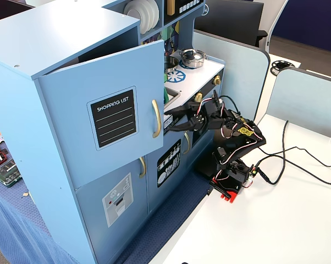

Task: Open the left cabinet door

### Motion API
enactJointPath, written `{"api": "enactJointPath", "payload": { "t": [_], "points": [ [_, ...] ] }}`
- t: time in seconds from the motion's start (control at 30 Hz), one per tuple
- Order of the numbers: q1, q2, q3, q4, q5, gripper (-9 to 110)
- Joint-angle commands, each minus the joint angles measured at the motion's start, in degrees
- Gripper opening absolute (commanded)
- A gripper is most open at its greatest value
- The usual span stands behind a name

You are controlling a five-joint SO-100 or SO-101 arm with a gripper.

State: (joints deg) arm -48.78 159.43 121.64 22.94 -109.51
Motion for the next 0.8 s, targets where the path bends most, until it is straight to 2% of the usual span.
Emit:
{"api": "enactJointPath", "payload": {
  "t": [0.0, 0.2, 0.37, 0.77],
  "points": [
    [8.2, 5.1, 0.6, 4.9, 4.7, 19],
    [18.2, 4.9, 1.8, 8.8, 10.3, 18],
    [21.6, -1.6, 1.8, 2.7, 14.4, 16],
    [5.7, -1.8, 3.3, -0.4, 5.1, 14]
  ]
}}
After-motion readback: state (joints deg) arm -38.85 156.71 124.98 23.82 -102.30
